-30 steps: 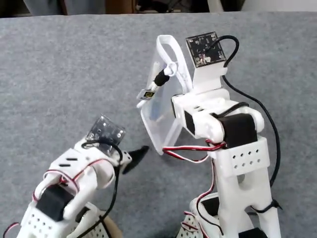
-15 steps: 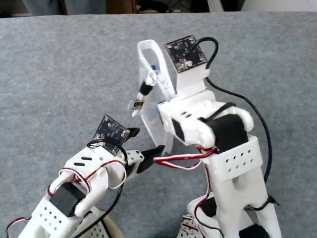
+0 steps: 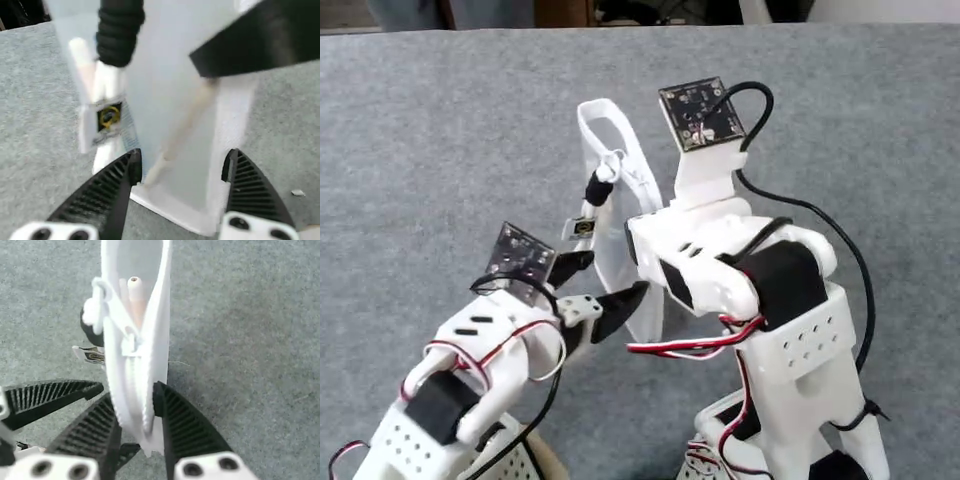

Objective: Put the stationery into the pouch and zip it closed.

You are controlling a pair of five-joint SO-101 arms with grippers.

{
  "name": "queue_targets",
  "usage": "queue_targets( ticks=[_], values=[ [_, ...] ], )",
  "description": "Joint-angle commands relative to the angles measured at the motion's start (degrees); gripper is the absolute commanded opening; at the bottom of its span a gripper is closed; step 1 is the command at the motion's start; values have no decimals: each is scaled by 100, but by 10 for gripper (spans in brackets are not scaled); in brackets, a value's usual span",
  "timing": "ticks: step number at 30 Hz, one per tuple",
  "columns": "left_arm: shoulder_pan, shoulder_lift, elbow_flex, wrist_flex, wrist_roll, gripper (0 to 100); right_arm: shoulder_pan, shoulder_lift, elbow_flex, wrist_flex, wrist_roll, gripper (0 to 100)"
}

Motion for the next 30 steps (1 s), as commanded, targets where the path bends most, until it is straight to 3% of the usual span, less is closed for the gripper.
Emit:
queue_targets(
  ticks=[1,15,20,25,30],
  values=[
    [242,-53,-488,237,70,287,-211,-66,-189,-88,-44,12],
    [242,9,13,-1160,396,285,-255,-980,444,-105,79,12],
    [163,9,312,-1160,352,285,-308,-1358,778,-299,79,12],
    [-453,9,532,-932,316,285,-343,-1358,787,-369,88,12],
    [-927,9,549,-466,-299,284,-334,-1358,760,-413,88,12]
  ],
)
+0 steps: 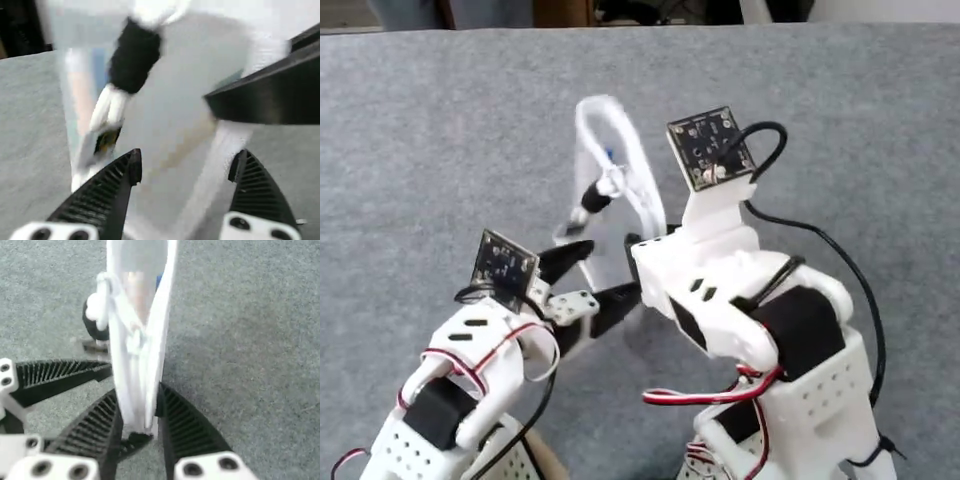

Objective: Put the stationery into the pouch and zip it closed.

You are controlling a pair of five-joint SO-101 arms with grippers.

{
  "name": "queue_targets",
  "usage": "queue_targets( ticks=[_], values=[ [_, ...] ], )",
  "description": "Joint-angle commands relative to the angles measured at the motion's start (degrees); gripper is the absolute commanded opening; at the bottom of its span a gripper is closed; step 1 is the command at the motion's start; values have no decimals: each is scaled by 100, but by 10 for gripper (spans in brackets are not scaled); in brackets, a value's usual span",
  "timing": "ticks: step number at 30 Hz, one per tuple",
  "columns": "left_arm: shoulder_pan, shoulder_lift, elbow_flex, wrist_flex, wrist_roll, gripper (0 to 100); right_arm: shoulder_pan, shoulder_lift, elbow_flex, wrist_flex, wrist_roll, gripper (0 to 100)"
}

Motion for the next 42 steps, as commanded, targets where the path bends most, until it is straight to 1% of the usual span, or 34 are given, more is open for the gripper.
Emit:
queue_targets(
  ticks=[1,4,7,9,11,16,21,23,27,30,37,38,42],
  values=[
    [-549,70,40,343,-273,284,-88,-215,-75,-105,53,12],
    [-848,70,40,536,-290,266,-79,-215,-75,-211,53,12],
    [-1200,70,40,527,-290,179,-79,-215,-66,-308,53,12],
    [-1279,70,-13,536,-290,131,-79,-215,-57,-316,53,12],
    [-1297,62,-22,527,-273,116,-79,-215,-57,-316,53,12],
    [-1367,62,-145,668,-264,127,-79,-207,-40,-290,70,12],
    [-1701,62,-690,1222,-273,129,-79,-207,-40,-9,774,12],
    [-1798,62,-875,1424,-281,130,-79,-207,-31,44,932,12],
    [-1833,62,-1024,1582,-281,131,-79,-207,268,9,958,12],
    [-1833,62,-1024,1591,-281,131,-79,-215,523,-211,985,12],
    [-1833,62,-1262,1591,-281,134,-79,-215,585,-273,985,12],
    [-1833,62,-1288,1591,-273,147,-79,-215,585,-273,985,12],
    [-1833,62,-1253,1741,-264,259,-70,-215,585,-273,985,12]
  ],
)
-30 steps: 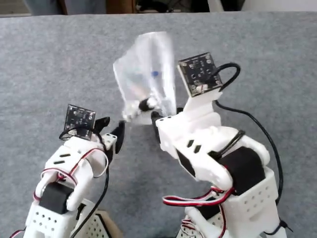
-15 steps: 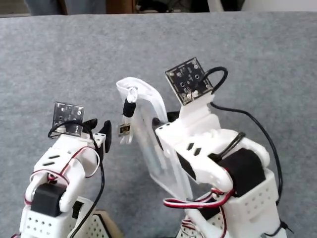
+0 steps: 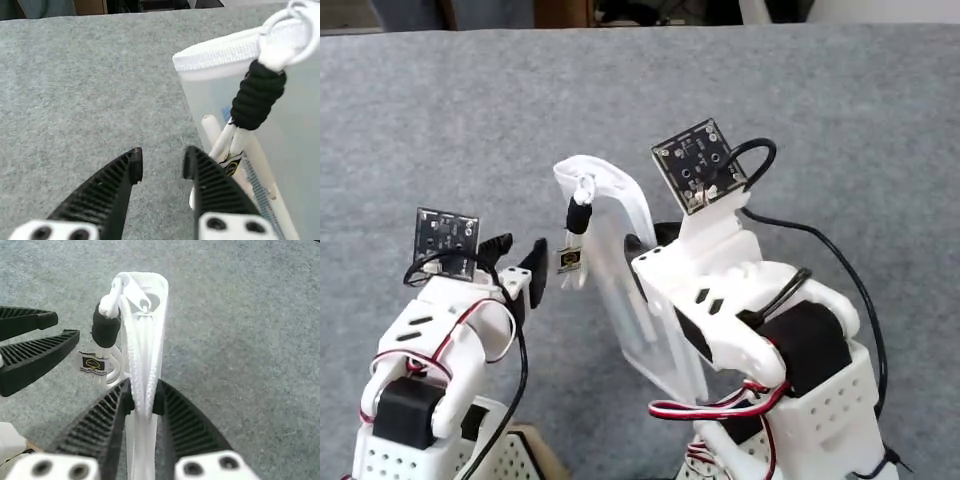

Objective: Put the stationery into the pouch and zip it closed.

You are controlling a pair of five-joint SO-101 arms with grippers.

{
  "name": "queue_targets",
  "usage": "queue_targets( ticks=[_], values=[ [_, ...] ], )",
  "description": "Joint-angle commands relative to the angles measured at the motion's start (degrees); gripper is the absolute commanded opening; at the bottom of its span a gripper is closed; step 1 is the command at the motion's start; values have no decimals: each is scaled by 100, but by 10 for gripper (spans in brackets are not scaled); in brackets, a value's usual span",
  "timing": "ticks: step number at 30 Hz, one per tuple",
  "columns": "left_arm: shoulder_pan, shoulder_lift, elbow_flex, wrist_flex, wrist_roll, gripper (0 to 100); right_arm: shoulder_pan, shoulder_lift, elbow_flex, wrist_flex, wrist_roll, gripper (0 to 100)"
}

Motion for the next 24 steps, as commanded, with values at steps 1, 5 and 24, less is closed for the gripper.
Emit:
queue_targets(
  ticks=[1,5,24],
  values=[
    [-66,26,-259,220,-26,272,-62,13,145,0,53,12],
    [-66,26,-242,264,-35,274,-62,13,145,0,53,12],
    [1015,1415,-857,-255,-53,274,176,-22,154,53,53,12]
  ],
)
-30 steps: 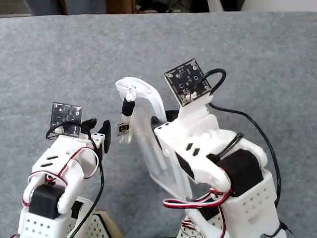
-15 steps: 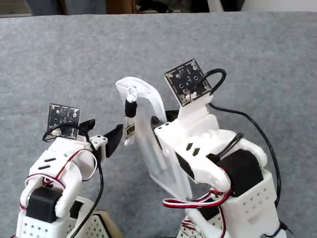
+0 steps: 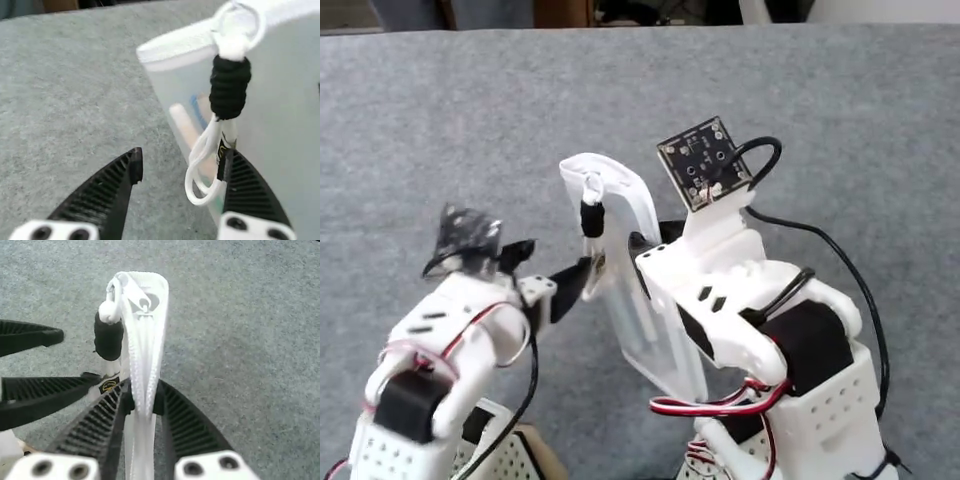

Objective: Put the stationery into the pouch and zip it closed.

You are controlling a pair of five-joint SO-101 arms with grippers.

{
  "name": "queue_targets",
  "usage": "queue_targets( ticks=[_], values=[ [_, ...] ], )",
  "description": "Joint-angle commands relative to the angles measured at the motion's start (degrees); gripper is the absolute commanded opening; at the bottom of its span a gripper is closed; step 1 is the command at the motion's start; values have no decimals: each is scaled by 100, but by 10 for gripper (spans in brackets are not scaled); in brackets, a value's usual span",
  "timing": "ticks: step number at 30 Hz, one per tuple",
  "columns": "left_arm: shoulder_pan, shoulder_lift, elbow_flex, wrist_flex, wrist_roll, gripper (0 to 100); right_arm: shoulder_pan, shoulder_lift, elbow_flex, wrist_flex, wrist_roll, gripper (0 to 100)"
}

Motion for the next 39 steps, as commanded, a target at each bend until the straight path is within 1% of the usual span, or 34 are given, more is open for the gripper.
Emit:
queue_targets(
  ticks=[1,4,7,9,13,17,20,22,25,27,31,33,35,37,38,39],
  values=[
    [286,818,-541,-422,-53,274,53,-4,145,53,53,12],
    [497,1424,-1376,-202,-53,274,62,-4,145,53,53,12],
    [523,1811,-2264,413,-26,274,62,-4,145,18,53,12],
    [549,1916,-2607,721,-26,274,62,-4,145,9,53,12],
    [541,1925,-2844,774,-18,274,62,-4,145,0,202,12],
    [514,1644,-3099,1266,-35,274,62,-4,145,-149,448,12],
    [514,1538,-3099,1336,-53,274,62,-4,145,-176,422,12],
    [505,1538,-2914,1081,-79,274,62,-13,145,-149,422,12],
    [497,1538,-2431,448,-448,274,62,-13,119,-70,440,12],
    [497,1538,-2193,167,-607,273,62,-22,110,0,440,12],
    [497,1538,-1807,-246,-642,263,62,-251,145,0,440,12],
    [418,1538,-1657,-536,-826,205,62,-338,154,9,440,12],
    [338,1538,-1534,-844,-1160,125,62,-400,277,-9,440,12],
    [251,1538,-1490,-1046,-1345,51,62,-409,418,-35,440,12],
    [215,1538,-1481,-1099,-1363,24,62,-418,453,-35,448,12],
    [198,1547,-1473,-1108,-1380,34,62,-418,453,-35,448,12]
  ],
)
